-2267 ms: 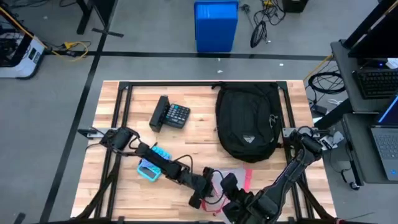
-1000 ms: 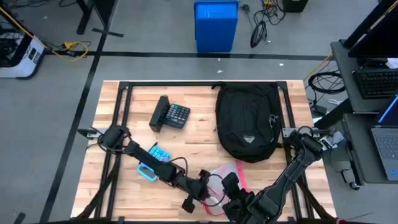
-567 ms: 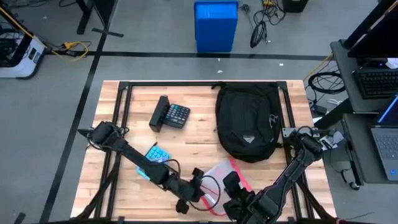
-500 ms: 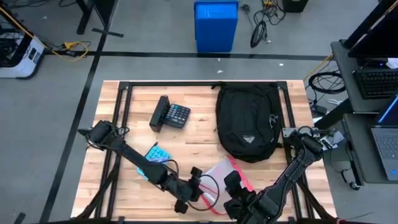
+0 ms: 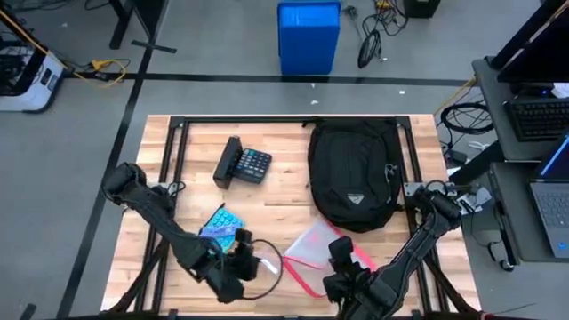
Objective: Unpack backpack
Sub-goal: Remove the pink earphones from the white zip bag
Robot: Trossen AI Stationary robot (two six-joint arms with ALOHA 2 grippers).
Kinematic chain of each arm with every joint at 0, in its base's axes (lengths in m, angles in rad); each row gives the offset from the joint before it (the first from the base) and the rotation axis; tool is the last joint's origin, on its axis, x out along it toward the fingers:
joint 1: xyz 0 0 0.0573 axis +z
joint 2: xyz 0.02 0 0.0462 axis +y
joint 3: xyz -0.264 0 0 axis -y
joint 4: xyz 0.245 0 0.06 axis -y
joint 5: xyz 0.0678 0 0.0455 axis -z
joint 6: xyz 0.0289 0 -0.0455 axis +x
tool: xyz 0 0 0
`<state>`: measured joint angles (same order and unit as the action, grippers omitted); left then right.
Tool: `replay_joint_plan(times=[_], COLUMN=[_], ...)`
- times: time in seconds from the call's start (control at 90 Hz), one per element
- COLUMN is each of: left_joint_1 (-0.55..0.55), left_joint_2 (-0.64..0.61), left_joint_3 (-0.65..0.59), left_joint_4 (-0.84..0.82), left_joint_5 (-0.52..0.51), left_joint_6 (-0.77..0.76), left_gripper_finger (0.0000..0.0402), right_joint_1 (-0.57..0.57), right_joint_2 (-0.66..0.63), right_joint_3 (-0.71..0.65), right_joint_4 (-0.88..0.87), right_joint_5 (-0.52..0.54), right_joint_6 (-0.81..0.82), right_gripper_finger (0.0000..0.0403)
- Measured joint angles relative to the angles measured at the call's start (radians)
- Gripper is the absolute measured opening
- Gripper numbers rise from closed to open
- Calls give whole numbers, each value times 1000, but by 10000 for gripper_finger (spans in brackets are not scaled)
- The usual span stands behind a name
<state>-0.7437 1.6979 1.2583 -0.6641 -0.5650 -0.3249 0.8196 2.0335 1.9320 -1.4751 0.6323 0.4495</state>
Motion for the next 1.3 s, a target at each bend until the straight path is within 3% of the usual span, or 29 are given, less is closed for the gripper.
replay_joint_plan(times=[0.356, 0.7, 1.3], left_joint_1=[-58, -97, -114], left_joint_2=[-11, -11, -10], left_joint_3=[-6, -5, -46], left_joint_4=[-496, -660, -653], left_joint_5=[-66, 45, 99], left_joint_6=[-552, -866, -961], left_gripper_finger=[0, 0, 0], right_joint_1=[0, 0, 0], right_joint_2=[0, 0, 0], right_joint_3=[0, 0, 0], right_joint_4=[-4, -4, 5], right_joint_5=[-1, -1, -1], right_joint_6=[3, 3, 3], right_gripper_finger=[0, 0, 0])
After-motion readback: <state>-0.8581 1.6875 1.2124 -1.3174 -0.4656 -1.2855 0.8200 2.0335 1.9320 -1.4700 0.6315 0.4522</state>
